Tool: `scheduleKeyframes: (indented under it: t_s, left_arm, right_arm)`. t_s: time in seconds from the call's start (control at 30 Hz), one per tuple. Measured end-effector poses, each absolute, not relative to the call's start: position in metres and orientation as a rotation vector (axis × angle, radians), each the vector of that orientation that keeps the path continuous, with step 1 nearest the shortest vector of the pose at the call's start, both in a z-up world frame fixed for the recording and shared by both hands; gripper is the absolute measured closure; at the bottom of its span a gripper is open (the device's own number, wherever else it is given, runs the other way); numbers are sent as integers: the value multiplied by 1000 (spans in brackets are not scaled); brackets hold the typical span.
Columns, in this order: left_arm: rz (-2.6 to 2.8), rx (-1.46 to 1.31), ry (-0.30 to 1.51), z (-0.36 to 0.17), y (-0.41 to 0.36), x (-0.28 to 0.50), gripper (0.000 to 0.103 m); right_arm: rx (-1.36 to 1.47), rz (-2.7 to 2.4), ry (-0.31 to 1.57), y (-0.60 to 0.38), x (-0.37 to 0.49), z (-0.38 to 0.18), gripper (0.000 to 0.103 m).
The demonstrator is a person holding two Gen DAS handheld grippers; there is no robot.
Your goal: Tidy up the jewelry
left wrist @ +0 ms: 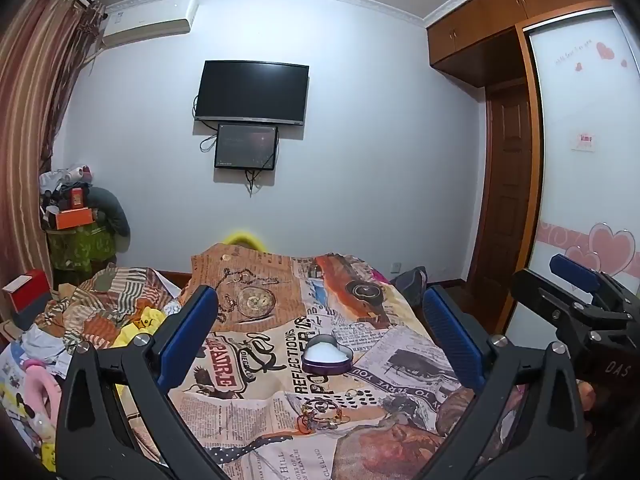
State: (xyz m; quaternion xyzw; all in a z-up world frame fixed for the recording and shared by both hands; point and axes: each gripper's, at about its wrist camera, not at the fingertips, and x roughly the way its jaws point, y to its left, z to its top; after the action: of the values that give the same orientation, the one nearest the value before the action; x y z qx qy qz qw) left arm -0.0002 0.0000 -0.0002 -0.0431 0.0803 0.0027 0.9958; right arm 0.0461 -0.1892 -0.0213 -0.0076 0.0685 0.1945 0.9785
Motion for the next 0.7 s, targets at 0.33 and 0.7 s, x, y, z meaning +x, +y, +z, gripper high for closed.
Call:
scheduleKeyframes:
  t_s: [0.33, 0.7]
  left_arm:
    - [9, -82, 185, -8, -3, 6, 0]
    - [7, -85, 190, -7, -1, 7, 0]
  right_arm:
    - [-10, 394, 142, -190, 47, -22, 0]
    - [-9, 395, 141, -190, 46, -21, 0]
